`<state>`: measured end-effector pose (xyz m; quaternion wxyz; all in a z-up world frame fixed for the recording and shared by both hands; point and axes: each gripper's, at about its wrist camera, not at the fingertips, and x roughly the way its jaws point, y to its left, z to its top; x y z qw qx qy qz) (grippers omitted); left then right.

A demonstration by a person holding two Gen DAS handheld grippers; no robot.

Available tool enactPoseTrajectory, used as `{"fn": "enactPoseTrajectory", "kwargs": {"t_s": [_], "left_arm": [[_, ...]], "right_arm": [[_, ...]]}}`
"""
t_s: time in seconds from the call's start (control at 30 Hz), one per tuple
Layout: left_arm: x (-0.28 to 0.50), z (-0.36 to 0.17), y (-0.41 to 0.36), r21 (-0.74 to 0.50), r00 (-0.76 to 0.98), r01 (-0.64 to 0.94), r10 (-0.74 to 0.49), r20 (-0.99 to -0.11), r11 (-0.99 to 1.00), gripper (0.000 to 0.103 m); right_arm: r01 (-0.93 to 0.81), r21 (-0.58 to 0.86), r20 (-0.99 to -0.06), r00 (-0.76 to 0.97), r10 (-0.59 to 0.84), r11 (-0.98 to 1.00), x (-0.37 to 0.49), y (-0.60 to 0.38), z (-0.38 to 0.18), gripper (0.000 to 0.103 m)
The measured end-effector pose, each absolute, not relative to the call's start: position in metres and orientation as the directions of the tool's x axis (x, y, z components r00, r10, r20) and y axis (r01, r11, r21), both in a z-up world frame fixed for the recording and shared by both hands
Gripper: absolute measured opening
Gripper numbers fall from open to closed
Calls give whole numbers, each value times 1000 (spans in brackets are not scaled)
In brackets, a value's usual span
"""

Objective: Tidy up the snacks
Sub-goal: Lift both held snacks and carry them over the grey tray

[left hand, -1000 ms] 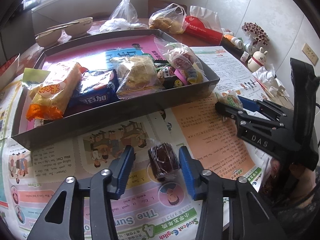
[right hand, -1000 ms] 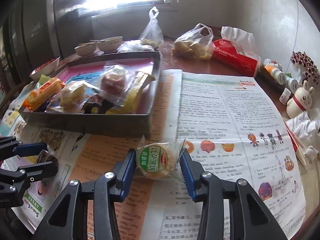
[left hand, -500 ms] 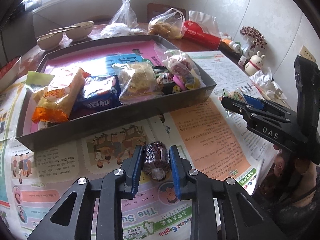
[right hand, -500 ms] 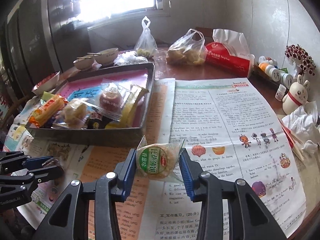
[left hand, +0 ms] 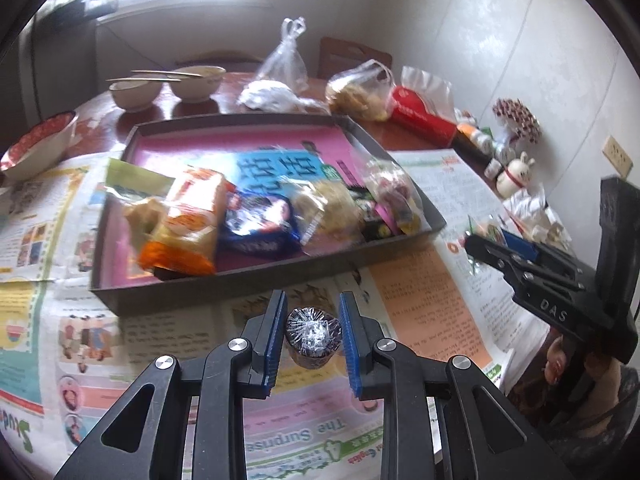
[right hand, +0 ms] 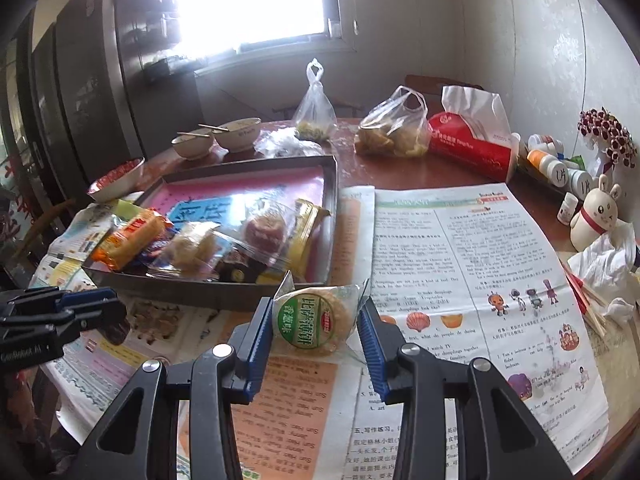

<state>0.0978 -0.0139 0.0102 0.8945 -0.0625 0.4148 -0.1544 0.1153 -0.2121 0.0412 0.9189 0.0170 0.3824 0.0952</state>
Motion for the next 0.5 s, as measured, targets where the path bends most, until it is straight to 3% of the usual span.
{"fn": "enactPoseTrajectory", "kwargs": {"t_s": [0.5], "left_arm": [[103,23,39,-263,681,102,-260,-685,959,27]], "right_arm": [[-232,109,-668,703,244,967,119,-182,60,42]]}}
